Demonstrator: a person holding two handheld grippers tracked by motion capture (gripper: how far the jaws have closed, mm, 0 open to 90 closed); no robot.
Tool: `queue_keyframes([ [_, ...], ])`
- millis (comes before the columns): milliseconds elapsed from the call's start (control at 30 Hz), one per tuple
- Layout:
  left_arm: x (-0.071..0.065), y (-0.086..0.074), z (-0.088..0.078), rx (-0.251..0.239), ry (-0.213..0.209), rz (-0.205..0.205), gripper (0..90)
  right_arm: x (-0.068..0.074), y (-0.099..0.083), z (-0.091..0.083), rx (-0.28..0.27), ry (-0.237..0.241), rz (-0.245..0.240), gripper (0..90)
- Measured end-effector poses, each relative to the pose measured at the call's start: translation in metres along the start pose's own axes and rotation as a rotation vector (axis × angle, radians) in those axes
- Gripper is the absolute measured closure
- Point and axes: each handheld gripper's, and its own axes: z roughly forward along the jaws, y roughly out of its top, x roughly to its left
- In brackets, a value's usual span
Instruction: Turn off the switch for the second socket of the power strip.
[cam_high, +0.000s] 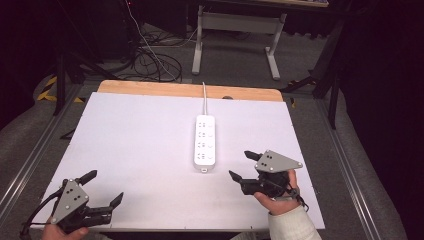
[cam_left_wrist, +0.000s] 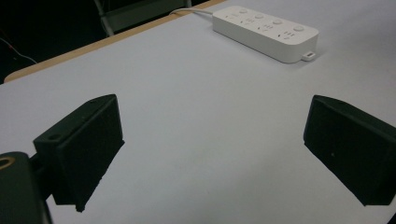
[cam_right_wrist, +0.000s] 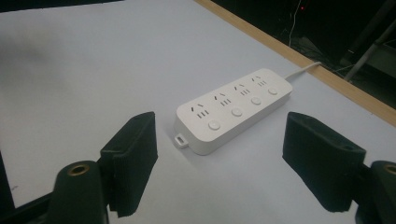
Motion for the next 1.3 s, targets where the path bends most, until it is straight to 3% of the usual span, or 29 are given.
queue_keyframes([
  [400,0.001,0.000,0.000,0.004,0.011,0.005,5.4,-0.017,0.014,0.011,0.011,0.002,0.021,28.3],
  [500,0.001,0.000,0.000,0.003,0.009,0.007,5.4,-0.018,0.017,0.015,0.016,0.014,0.002,42.2],
  [567,0.000,0.000,0.000,0.007,0.011,0.010,5.4,-0.019,0.018,0.016,0.025,0.015,-0.001,44.2],
  [700,0.000,-0.001,-0.002,0.014,0.013,0.012,5.4,-0.021,0.025,0.024,0.051,-0.011,-0.014,64.2],
  [800,0.000,-0.002,-0.003,0.014,0.020,0.009,5.4,-0.022,0.028,0.028,0.047,-0.001,-0.021,71.2],
  [867,0.000,-0.003,-0.005,0.014,0.025,0.009,5.4,-0.024,0.031,0.034,0.054,-0.003,-0.015,77.1],
  [900,-0.001,-0.003,-0.005,0.017,0.026,0.007,5.4,-0.028,0.035,0.040,0.061,0.013,-0.002,84.2],
  [967,-0.001,-0.004,-0.006,0.018,0.031,0.004,5.4,-0.030,0.037,0.046,0.066,0.031,0.006,89.3],
  [1300,-0.002,-0.007,-0.012,0.022,0.045,-0.005,5.5,-0.042,0.046,0.074,0.065,0.043,0.036,90.0],
])
